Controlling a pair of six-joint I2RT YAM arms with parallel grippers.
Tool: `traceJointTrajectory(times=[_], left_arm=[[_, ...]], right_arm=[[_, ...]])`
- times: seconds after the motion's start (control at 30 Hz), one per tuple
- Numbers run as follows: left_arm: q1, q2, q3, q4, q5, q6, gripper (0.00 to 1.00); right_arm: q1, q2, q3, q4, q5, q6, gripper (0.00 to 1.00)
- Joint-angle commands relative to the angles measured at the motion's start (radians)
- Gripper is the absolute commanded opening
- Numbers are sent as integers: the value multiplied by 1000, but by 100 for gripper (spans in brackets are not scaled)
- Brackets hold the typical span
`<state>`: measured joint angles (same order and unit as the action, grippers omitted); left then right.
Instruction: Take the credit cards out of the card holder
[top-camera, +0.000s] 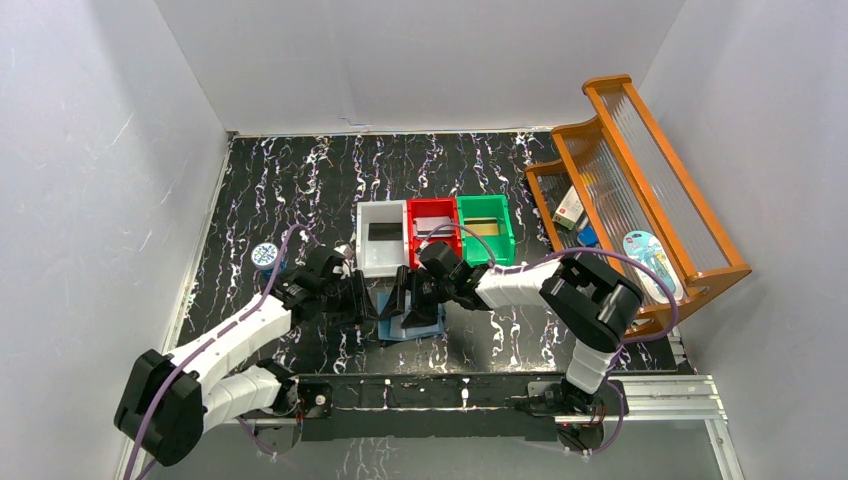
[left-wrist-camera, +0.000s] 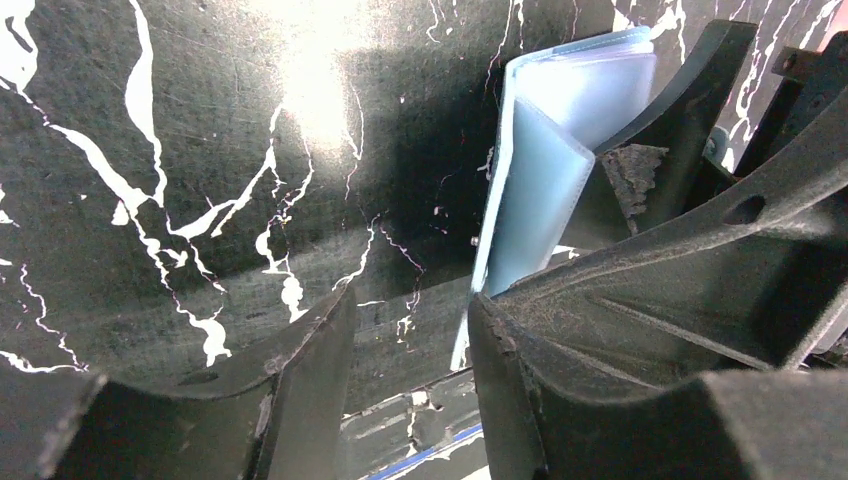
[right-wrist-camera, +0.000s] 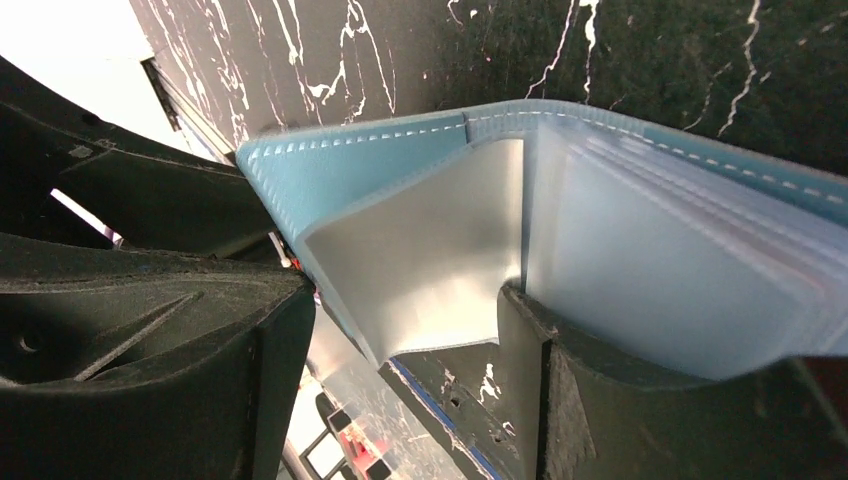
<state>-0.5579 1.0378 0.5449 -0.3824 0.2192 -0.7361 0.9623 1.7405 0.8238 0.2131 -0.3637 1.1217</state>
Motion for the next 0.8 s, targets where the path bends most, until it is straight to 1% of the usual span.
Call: traceJointTrajectory(times=[0.0,0.17,0.23,0.33,0.43,0.53,0.57,0.67,0.77], left_arm=[[-6,15,5,104,145,4,44],[-6,89,8,109,169,16,41],[-5,95,10,97,153,14,41],[-7,56,9,81,107,7,43],[-5,24,14,70,90,7,44],[-6,35,4,97,127,11,42],[-7,47,0,102,139,15,41],[-6,106,-6,118,173,25,33],[-7,132,-9,138,198,35,25]], right_arm=[[7,27,50,19,3,-9,77],[7,23,55,56,-12,13,74],[7,21,65,36,3,11,73],[7,25,85,-34,44,9,67],[7,26,88,-37,51,8,68],[6,21,100,-25,41,0,71],[7,21,103,-18,32,-1,72],[7,23,105,28,5,7,72],[7,8,100,42,6,11,71]])
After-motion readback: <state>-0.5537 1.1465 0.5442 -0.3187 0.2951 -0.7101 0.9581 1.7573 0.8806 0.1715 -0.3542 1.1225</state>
